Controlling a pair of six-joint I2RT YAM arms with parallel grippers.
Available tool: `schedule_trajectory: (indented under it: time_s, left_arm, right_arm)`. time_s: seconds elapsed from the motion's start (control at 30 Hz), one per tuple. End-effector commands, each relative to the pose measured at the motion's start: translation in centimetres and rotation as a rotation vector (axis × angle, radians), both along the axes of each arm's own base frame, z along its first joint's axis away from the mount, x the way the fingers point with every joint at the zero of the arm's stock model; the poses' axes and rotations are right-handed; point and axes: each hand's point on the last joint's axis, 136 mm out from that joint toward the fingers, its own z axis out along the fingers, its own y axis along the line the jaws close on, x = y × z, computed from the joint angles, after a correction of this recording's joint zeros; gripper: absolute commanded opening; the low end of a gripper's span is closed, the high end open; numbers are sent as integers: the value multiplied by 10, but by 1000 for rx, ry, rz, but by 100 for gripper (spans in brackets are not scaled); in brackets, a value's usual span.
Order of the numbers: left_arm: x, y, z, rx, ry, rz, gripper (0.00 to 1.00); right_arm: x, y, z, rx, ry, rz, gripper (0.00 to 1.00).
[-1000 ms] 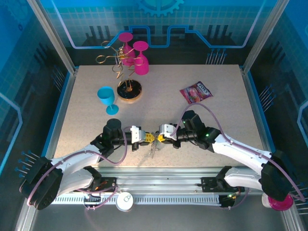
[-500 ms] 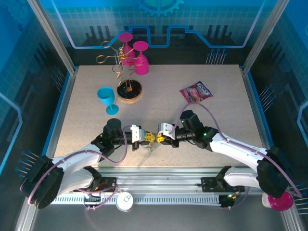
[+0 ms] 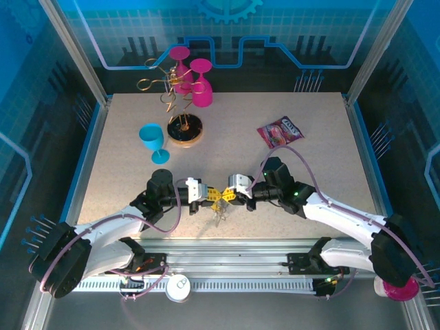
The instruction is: Put the keys on the keyring
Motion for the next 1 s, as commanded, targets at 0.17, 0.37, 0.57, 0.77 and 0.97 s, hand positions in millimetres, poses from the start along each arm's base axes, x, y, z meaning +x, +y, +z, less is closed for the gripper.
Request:
schedule_trajectory:
  time_s: [0.17,0.37,0.57,0.77,0.97]
  left_arm:
    - [13,3,12,46,-18,67,24]
    - [11,8,4,174,26,67,16]
    - [7,8,4,185,25,47,0]
    - [3,5,15,95,-38,26,0]
    - [-1,3,18,60,-51,5,0]
  right_arm:
    - [-6,-1,1,-140,-52,39,0]
    - [-11,2,-6,-362,-109,91,0]
    - [-10,20,23,-228,-102,85,0]
    - [2,6,18,-51,9,-10,33]
    - [3,5,4,-27,50,-17,34]
